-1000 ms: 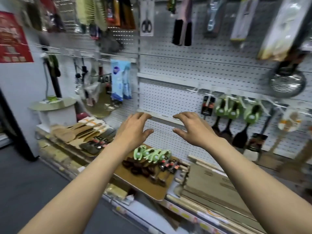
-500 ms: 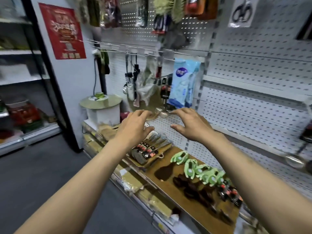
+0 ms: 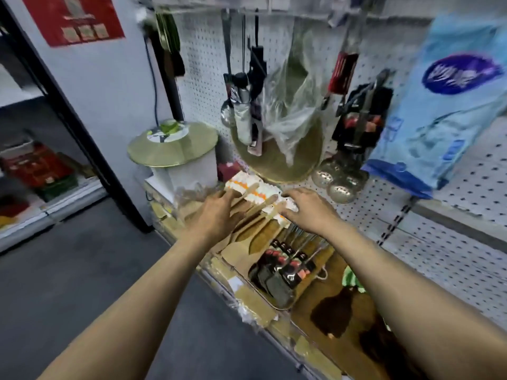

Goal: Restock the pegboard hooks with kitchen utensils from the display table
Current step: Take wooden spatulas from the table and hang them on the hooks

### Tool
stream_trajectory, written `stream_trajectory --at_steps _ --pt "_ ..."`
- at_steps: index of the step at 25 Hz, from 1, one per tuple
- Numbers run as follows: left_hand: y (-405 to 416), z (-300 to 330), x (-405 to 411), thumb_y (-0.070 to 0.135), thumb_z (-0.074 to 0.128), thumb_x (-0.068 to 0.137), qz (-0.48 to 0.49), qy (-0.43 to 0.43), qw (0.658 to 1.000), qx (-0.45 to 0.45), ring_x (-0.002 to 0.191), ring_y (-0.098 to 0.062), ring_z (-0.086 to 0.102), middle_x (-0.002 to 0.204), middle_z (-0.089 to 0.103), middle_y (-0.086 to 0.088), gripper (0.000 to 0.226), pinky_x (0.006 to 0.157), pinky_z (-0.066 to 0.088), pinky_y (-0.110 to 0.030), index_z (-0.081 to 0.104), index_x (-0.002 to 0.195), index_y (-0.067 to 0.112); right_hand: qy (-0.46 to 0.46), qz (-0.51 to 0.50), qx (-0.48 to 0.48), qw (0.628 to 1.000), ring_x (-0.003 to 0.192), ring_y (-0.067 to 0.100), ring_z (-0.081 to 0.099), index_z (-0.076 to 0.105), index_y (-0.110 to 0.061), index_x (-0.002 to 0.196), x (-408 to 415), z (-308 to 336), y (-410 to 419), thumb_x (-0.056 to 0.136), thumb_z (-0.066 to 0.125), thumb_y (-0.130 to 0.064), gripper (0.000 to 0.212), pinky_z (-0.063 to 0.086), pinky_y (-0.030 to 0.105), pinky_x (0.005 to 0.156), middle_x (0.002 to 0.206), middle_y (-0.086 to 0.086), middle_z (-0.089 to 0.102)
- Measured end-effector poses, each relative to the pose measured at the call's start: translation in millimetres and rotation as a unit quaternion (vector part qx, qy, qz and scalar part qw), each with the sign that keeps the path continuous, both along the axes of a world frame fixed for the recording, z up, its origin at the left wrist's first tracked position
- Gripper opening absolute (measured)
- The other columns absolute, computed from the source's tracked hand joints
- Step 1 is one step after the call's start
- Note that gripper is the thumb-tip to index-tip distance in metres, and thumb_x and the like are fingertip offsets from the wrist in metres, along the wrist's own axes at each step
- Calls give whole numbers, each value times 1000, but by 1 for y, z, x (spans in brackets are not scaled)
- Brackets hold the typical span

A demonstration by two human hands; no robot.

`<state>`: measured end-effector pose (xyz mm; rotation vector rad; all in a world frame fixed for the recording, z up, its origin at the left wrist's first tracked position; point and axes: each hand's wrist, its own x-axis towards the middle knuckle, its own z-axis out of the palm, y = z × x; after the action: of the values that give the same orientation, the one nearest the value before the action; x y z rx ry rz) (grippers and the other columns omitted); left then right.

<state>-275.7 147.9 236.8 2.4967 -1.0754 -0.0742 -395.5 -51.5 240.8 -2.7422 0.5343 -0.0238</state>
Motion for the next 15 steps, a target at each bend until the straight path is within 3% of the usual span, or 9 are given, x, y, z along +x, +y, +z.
stream_trajectory --at_steps 3,6,10,13,15 --pt "-26 -53 51 31 66 88 -13 75 997 19 122 -32 51 132 55 -10 48 97 41 -35 52 132 18 48 -60 34 996 119 28 57 57 -26 131 40 -47 -15 94 60 -46 42 50 37 92 130 7 61" --pt "-59 -115 101 36 65 88 -47 132 989 45 113 -32 56 127 59 -12 46 88 47 -34 52 130 20 82 -137 116 980 114 26 62 60 -21 129 77 -108 -26 94 60 -45 42 51 39 96 130 6 64" --pt "-105 -195 153 37 62 91 -113 225 963 100 107 -27 57 124 60 -9 43 77 38 -24 53 129 19 108 -259 199 939 105 22 63 62 -15 126 121 -186 -39 96 60 -36 36 43 24 80 120 5 67" --pt "-118 -236 181 33 62 91 -136 267 948 107 104 -27 59 117 64 -10 38 75 39 -23 57 123 13 133 -343 240 899 101 25 66 67 -10 112 151 -237 -48 94 62 -37 32 44 25 75 109 8 70" --pt "-118 -252 196 31 62 92 -155 282 940 117 107 -27 59 117 64 -9 38 82 44 -26 58 123 11 160 -387 240 876 103 29 66 67 -11 110 168 -263 -52 93 61 -40 34 46 28 73 108 10 70"
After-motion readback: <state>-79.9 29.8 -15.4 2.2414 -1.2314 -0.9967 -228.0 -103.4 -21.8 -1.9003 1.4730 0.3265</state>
